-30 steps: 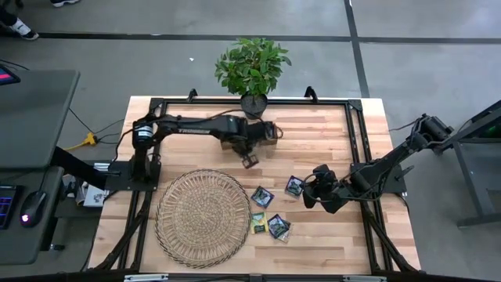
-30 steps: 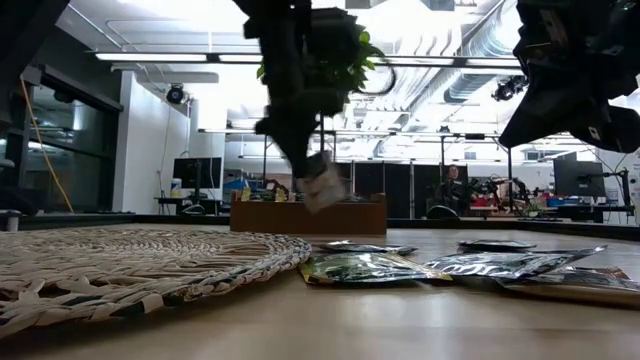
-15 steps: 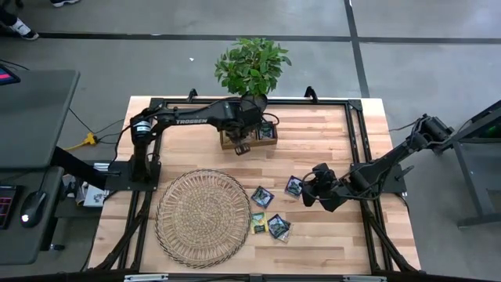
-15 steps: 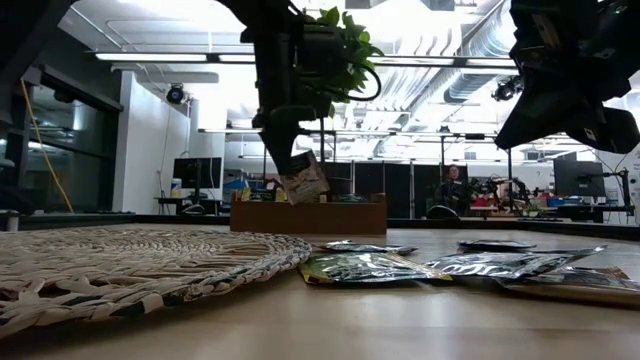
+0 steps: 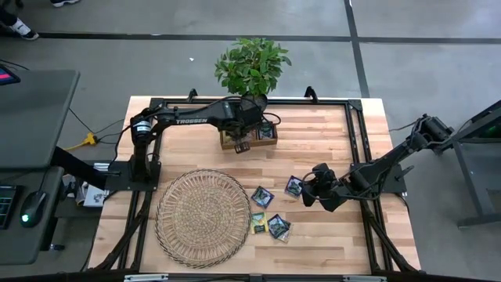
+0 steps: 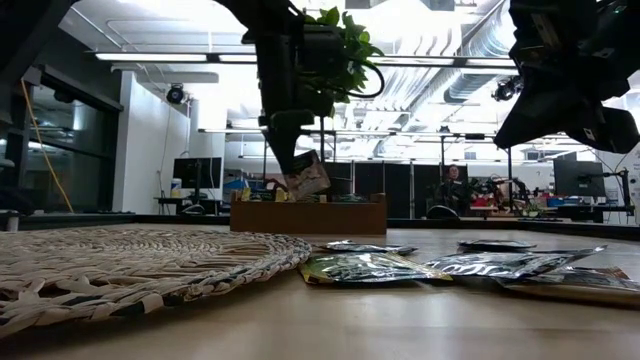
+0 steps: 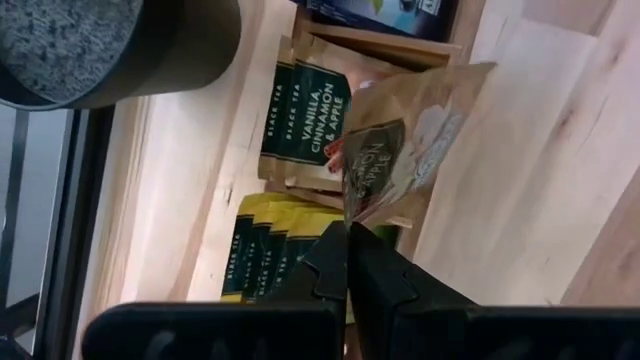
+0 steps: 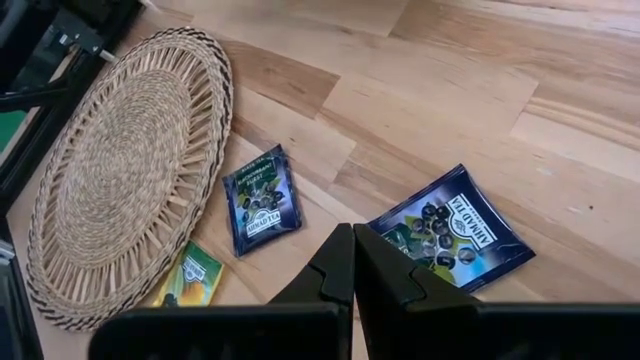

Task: Pick & Place Tea
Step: Put the brown tea bag into the middle section of the wooden organizer

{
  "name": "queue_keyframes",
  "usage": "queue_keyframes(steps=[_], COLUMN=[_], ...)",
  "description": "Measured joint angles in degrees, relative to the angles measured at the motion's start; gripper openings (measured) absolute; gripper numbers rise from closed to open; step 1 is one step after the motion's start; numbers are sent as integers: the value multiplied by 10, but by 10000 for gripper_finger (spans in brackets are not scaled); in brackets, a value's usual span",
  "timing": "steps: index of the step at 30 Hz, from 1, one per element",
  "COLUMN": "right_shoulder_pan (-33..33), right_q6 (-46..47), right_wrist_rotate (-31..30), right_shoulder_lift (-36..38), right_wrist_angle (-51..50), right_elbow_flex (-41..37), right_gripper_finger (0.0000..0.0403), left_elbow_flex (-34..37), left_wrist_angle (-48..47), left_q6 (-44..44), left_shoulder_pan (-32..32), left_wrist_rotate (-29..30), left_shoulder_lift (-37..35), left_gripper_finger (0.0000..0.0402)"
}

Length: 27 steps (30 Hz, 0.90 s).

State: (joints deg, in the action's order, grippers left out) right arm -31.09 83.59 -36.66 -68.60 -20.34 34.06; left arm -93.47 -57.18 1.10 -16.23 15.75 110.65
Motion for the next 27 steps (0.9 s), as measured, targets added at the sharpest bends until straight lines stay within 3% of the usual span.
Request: queue_keyframes(steps=[23, 27], right_shoulder_pan=[0, 0], right_q6=[1, 1], right_wrist_rotate=[0, 1], right_shoulder_lift=[0, 0], right_wrist_angle=[5, 5], right_elbow_flex=[0, 0], right_gripper_finger=[0, 0], left_elbow_flex=[0, 0], left_wrist_angle=[6, 13], left_q6=[26, 55], left_shoulder_pan=[0, 1], left_wrist_rotate=[7, 18], left_shoulder_lift=[37, 37], left_gripper_finger=[1, 18])
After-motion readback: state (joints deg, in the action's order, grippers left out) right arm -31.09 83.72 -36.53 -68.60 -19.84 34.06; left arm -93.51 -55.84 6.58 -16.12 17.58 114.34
